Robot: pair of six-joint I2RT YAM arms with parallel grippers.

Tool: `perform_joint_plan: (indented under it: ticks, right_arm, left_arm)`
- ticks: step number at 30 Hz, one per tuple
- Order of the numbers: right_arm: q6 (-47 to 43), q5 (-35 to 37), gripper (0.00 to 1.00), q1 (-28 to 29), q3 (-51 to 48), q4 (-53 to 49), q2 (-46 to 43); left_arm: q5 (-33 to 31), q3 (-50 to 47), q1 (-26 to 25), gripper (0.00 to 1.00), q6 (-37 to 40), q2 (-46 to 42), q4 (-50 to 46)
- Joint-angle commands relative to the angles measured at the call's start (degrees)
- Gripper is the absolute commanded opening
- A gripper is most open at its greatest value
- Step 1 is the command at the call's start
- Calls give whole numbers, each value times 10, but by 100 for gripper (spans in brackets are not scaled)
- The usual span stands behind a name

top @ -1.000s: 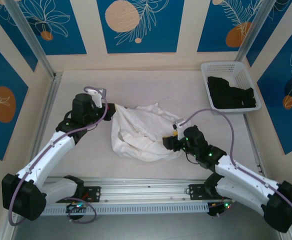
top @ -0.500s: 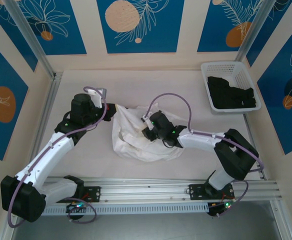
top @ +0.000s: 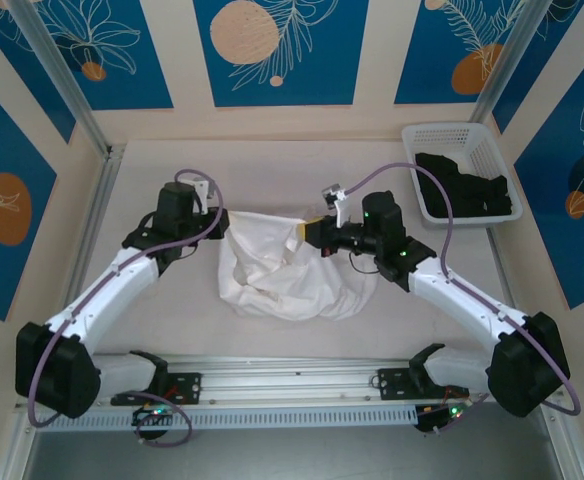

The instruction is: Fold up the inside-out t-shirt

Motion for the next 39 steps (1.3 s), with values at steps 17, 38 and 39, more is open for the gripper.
perform_joint_plan:
  ticks: [17, 38, 39]
  right_arm:
    - [139, -103, 0, -41, -13, 56, 47]
    - [139, -98, 0, -55, -37, 62, 22]
    - [140, -96, 0, -56, -38, 62, 22]
  left_arm:
    - [218, -93, -173, 46, -39, -44, 181]
    - [208, -23, -179, 54, -59, 91, 200]
    - [212, -20, -179, 53, -59, 95, 202]
